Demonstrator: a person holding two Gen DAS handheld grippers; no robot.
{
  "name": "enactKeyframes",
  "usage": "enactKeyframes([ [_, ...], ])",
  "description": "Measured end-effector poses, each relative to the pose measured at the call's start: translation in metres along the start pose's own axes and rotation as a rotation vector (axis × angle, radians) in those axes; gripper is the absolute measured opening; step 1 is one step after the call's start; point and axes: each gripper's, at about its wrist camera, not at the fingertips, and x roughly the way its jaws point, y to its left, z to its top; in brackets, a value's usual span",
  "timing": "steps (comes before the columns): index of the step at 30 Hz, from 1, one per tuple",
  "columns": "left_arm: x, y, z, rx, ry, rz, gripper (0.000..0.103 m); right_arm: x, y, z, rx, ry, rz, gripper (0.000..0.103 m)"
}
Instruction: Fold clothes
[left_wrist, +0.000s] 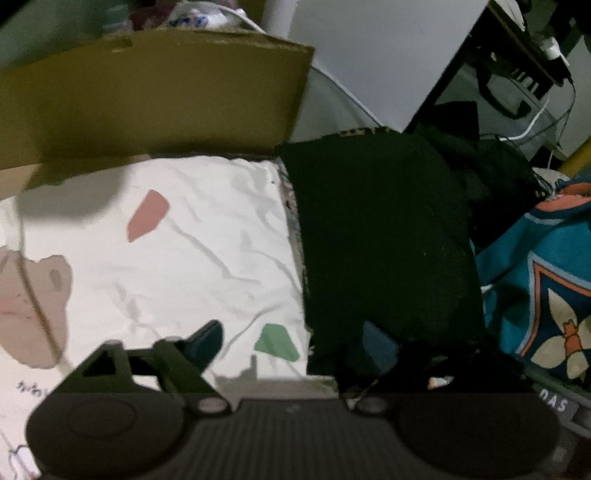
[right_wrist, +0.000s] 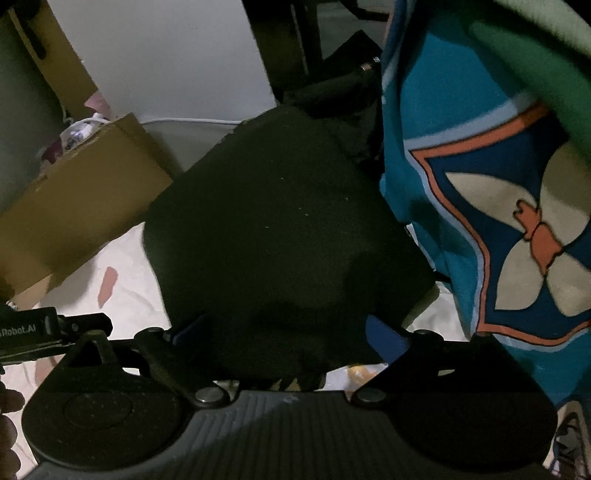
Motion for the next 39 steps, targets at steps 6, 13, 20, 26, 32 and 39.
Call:
enactKeyframes([
  [6, -0.037, 0.001, 0.006, 0.014, 0.043, -0.007, 0.095, -0.04, 0.006, 0.011, -0.01, 0.042, 0.016, 0.096],
  [13, -0.084, 0.006, 0.014, 0.027, 0.075, 0.036, 0.098, -0.089, 0.016, 0.027, -0.011, 0.077, 0.029, 0.097],
  [20, -0.141, 0.015, 0.012, 0.043, 0.06, 0.091, 0.1, -0.133, 0.029, 0.041, 0.006, 0.07, 0.018, 0.097],
  [26, -0.187, 0.027, 0.008, 0.054, 0.07, 0.109, 0.1, -0.166, 0.053, 0.047, -0.009, 0.094, 0.031, 0.097],
  [32, -0.232, 0.044, 0.006, 0.05, 0.039, 0.142, 0.101, -0.203, 0.078, 0.054, -0.063, 0.082, 0.056, 0.097],
  [39, -0.287, 0.073, -0.001, 0.023, -0.005, 0.166, 0.101, -0.252, 0.107, 0.061, -0.121, 0.028, 0.091, 0.097],
])
